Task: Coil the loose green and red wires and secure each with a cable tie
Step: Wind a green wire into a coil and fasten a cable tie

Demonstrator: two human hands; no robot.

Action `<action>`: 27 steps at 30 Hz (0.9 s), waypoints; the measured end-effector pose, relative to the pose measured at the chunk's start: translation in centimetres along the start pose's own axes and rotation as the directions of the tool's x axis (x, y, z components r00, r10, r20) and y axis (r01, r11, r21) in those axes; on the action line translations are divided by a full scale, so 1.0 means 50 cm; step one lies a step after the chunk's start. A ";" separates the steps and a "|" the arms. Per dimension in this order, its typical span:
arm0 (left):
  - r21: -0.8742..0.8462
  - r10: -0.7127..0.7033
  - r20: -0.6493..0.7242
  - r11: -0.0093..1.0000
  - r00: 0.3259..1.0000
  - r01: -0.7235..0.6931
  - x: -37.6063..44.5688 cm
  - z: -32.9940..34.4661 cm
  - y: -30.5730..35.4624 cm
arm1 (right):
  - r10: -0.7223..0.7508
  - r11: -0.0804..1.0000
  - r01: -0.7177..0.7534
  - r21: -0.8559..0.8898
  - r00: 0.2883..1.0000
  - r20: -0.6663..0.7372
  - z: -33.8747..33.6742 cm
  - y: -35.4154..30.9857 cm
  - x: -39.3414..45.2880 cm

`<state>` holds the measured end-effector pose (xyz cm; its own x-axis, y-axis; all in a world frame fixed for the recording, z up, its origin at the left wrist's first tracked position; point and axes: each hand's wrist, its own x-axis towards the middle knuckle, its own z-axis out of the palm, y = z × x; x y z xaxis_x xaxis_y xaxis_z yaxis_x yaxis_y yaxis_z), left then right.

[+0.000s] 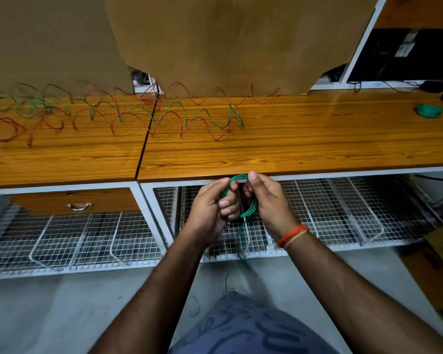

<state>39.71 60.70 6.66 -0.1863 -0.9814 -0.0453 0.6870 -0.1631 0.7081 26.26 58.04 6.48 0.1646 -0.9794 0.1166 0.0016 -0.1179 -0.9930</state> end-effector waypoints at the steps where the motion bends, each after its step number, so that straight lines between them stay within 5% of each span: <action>1: -0.063 -0.030 0.011 0.998 0.999 0.031 0.000 0.005 0.001 | 0.010 1.000 -0.009 0.028 1.000 -0.023 0.000 0.000 0.001; 9: -0.340 -0.107 -0.006 0.935 0.994 0.099 0.009 0.011 -0.016 | 0.041 0.996 -0.042 0.075 0.999 0.014 0.000 0.017 0.004; 15: -0.408 -0.074 -0.184 0.913 0.980 -0.008 0.021 -0.025 0.015 | 0.130 0.991 -0.131 0.002 0.985 0.113 -0.052 0.072 -0.010; 27: -0.414 0.039 -0.316 0.893 0.948 -0.174 0.028 -0.092 0.070 | 0.052 0.959 -0.095 -0.266 0.985 -0.166 -0.194 0.128 -0.048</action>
<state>45.06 58.32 5.83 0.0717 -0.9686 -0.2382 0.9371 -0.0164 0.3487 16.31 58.04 0.00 -0.0015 -0.9978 0.0663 -0.2767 -0.0633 -0.9589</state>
